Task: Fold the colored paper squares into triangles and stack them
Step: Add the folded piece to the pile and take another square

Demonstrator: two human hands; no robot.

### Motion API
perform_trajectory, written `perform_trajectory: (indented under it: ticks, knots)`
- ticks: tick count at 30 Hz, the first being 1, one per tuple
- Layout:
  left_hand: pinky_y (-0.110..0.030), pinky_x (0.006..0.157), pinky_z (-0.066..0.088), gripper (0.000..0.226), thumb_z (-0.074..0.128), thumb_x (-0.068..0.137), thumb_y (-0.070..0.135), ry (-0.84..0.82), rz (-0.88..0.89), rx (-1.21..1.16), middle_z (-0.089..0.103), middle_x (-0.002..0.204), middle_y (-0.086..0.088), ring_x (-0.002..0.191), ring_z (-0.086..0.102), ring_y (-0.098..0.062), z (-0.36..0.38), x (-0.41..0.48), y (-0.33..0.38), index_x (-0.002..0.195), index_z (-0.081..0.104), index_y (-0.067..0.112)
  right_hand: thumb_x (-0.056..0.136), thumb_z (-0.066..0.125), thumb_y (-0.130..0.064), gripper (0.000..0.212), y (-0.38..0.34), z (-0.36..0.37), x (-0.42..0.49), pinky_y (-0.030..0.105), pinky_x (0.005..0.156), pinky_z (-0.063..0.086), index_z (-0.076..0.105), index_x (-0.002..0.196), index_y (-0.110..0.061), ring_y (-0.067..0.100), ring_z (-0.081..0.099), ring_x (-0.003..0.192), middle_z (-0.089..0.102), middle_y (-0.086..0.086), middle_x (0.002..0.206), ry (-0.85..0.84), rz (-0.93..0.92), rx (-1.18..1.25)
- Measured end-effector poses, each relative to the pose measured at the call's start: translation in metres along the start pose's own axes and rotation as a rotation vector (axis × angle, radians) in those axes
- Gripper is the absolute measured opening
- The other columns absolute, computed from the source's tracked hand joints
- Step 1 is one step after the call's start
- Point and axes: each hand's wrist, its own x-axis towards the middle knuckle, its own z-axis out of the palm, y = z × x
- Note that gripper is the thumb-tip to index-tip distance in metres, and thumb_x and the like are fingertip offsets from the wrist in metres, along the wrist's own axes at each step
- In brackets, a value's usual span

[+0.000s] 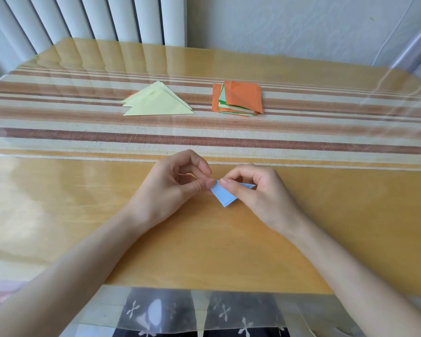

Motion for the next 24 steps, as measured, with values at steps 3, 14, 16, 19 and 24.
perform_trajectory:
  ticks: [3, 14, 16, 19, 24]
  knots:
    - [-0.022, 0.068, 0.052, 0.015, 0.071, 0.075, 0.010, 0.060, -0.020, -0.054, 0.065, 0.067, 0.004, 0.064, 0.064, -0.011, -0.004, -0.001, 0.000, 0.081, 0.057, 0.012, 0.085, 0.060, -0.025, 0.014, 0.000, -0.003, 0.000, 0.024, 0.072, 0.043, 0.068, 0.074, -0.021, 0.010, 0.058, 0.072, 0.066, -0.008, 0.068, 0.039, 0.002, 0.077]
    - [-0.018, 0.068, 0.052, 0.014, 0.066, 0.082, -0.002, 0.067, -0.014, -0.061, 0.061, 0.066, 0.007, 0.064, 0.063, -0.009, -0.008, -0.006, 0.000, 0.081, 0.056, 0.008, 0.084, 0.060, -0.020, 0.024, 0.002, -0.004, -0.001, 0.027, 0.073, 0.044, 0.067, 0.065, -0.007, 0.020, 0.058, 0.070, 0.066, -0.001, 0.062, 0.130, -0.062, 0.076]
    - [-0.020, 0.067, 0.051, 0.012, 0.062, 0.087, 0.000, 0.086, -0.010, -0.056, 0.064, 0.072, 0.007, 0.070, 0.063, -0.010, -0.010, -0.006, 0.000, 0.085, 0.055, 0.010, 0.086, 0.062, -0.018, 0.019, 0.002, -0.003, -0.002, 0.021, 0.074, 0.045, 0.070, 0.069, -0.015, 0.015, 0.061, 0.071, 0.067, -0.003, 0.063, 0.169, -0.101, 0.073]
    - [-0.020, 0.060, 0.047, 0.007, 0.059, 0.094, 0.019, 0.212, -0.025, -0.082, 0.067, 0.087, 0.002, 0.073, 0.064, -0.010, -0.014, -0.006, 0.002, 0.090, 0.056, 0.014, 0.086, 0.065, -0.015, 0.014, 0.000, 0.000, -0.007, 0.022, 0.071, 0.048, 0.074, 0.093, -0.023, 0.013, 0.064, 0.071, 0.071, -0.007, 0.071, 0.249, -0.204, 0.068]
    - [-0.021, 0.055, 0.050, 0.037, 0.057, 0.082, 0.042, 0.146, -0.225, -0.331, 0.071, 0.078, -0.007, 0.068, 0.066, -0.015, -0.014, -0.006, 0.007, 0.098, 0.060, 0.009, 0.084, 0.067, -0.010, 0.025, 0.002, 0.001, -0.006, 0.017, 0.078, 0.046, 0.069, 0.108, -0.014, 0.008, 0.064, 0.078, 0.071, -0.012, 0.091, 0.280, -0.350, -0.057]
